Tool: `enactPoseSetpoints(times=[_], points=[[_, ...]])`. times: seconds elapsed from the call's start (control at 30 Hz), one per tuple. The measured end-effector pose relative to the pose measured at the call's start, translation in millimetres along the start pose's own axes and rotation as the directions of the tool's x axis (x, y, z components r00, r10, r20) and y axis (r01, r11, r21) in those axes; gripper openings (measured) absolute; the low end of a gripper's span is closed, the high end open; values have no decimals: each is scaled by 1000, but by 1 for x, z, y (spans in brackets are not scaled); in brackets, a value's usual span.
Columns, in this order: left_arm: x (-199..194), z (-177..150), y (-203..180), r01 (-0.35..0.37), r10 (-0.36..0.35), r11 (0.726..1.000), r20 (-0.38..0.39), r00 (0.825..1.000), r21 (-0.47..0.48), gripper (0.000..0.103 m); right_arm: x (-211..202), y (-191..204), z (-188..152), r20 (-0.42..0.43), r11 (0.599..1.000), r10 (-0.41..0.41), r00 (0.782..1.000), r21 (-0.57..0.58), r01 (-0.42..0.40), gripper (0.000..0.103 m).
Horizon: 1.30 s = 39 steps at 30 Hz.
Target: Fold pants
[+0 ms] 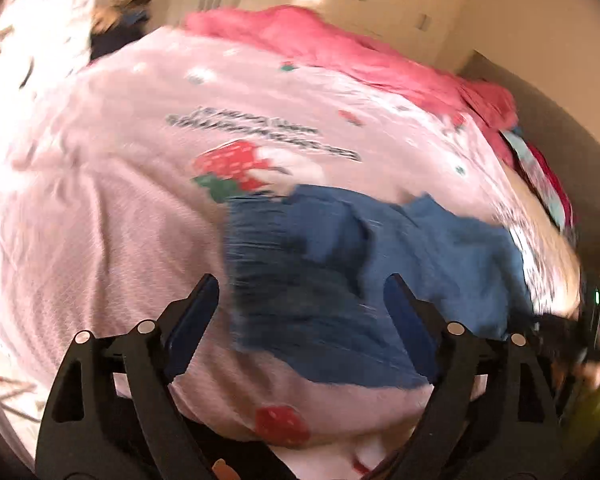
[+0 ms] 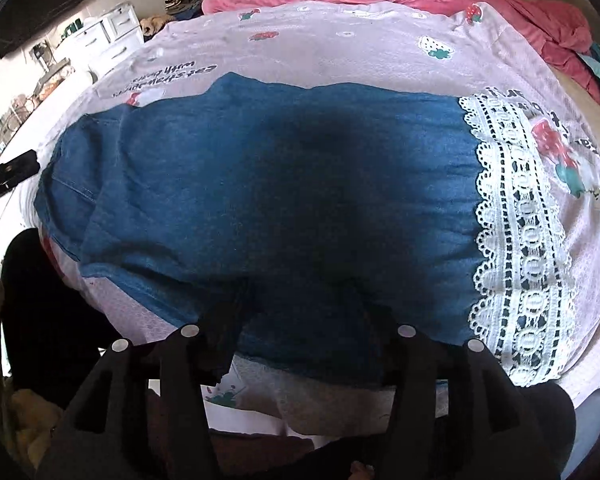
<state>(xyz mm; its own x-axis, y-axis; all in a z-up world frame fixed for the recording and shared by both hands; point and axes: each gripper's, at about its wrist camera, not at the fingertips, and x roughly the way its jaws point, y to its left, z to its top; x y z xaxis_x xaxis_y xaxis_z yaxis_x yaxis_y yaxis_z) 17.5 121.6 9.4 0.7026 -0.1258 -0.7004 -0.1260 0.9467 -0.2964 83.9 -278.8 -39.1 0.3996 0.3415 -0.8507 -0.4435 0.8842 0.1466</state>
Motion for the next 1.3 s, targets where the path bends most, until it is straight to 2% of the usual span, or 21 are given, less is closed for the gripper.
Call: enactPoseSetpoints(times=[0.1,0.13,0.17,0.2,0.33,0.37,0.4,0.43,0.57,0.67,0.73,0.8,0.83,0.9,0.97,1.03,1.1,1.17,1.2,1.23,1.3], points=[[18,5,7,-18,16,999,-38,999,-42,80,-2,-2,-3,4,1000,5,1000,7,-5,50],[26,6,6,18,-20,998,-46,999,-53,74,-3,-3,-4,4,1000,5,1000,7,-5,51],[31,7,3,43,-46,997,-45,998,-59,60,-3,-2,-4,5,1000,8,1000,10,-8,52],[36,7,-1,32,-34,998,-42,999,-54,32,-6,-2,-8,6,1000,16,1000,14,-17,54],[32,28,-4,44,-42,998,34,999,-46,30,-9,-1,-10,6,999,25,1000,23,-25,55],[28,32,-2,20,-19,999,57,998,-31,29,-8,0,-8,6,999,24,1000,23,-25,55],[23,37,1,-32,34,999,89,995,-23,18,-8,0,-7,6,999,25,1000,26,-25,55],[22,40,5,-61,63,998,99,993,-19,17,-8,0,-7,6,999,24,1000,25,-25,55],[42,34,26,-58,59,996,2,998,-61,17,-6,2,-8,5,999,26,1000,24,-26,58],[35,30,32,-44,47,993,22,999,-106,32,-5,8,-8,6,1000,17,1000,7,-17,62],[21,31,29,-8,13,995,56,998,-97,54,-13,11,-9,33,1000,16,999,-4,-16,61],[13,30,24,2,1,997,54,999,-71,62,-21,15,-12,62,999,38,997,-26,-37,61],[13,28,26,20,-17,997,37,999,-77,63,-25,19,-13,75,998,47,996,-44,-44,61],[26,24,32,87,-90,987,-19,996,-135,64,-28,28,-15,81,995,66,994,-81,-60,61],[43,22,33,104,-116,979,-61,991,-177,64,-26,38,-13,79,992,80,994,-108,-71,61],[48,21,26,97,-108,982,-57,993,-160,35,-23,46,-10,77,989,84,993,-131,-74,61],[44,24,19,95,-99,986,-22,995,-139,32,-17,50,-6,64,986,88,994,-147,-78,61],[29,31,21,117,-112,983,42,993,-144,29,-6,46,-6,13,991,52,999,-125,-50,61],[20,34,20,107,-99,987,70,993,-116,29,3,43,-8,-20,993,42,999,-106,-44,62],[17,36,18,84,-77,992,77,994,-93,29,5,43,-9,-14,994,43,999,-103,-45,62],[27,32,21,44,-42,996,32,999,-79,29,5,45,-10,-8,993,35,999,-113,-35,63]])
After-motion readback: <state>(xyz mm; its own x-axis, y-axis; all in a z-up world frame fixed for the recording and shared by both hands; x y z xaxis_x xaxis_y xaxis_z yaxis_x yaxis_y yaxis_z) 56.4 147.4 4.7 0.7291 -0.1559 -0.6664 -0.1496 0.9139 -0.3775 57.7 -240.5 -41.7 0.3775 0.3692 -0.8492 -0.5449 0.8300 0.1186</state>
